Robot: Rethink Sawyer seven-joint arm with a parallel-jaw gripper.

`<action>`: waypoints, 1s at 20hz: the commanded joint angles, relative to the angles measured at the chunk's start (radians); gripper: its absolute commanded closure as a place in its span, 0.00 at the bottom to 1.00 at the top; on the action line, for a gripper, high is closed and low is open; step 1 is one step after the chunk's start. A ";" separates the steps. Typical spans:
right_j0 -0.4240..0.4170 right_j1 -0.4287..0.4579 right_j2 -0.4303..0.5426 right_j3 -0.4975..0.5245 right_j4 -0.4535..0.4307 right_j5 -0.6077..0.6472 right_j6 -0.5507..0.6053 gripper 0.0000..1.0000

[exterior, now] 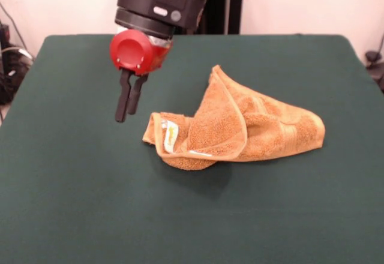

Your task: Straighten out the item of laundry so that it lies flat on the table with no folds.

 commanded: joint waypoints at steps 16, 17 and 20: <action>0.023 0.025 0.121 0.048 0.006 0.007 0.282 0.00; 0.026 0.023 0.115 0.048 0.011 0.013 0.275 0.00; 0.020 0.023 0.111 0.049 0.003 0.020 0.262 0.00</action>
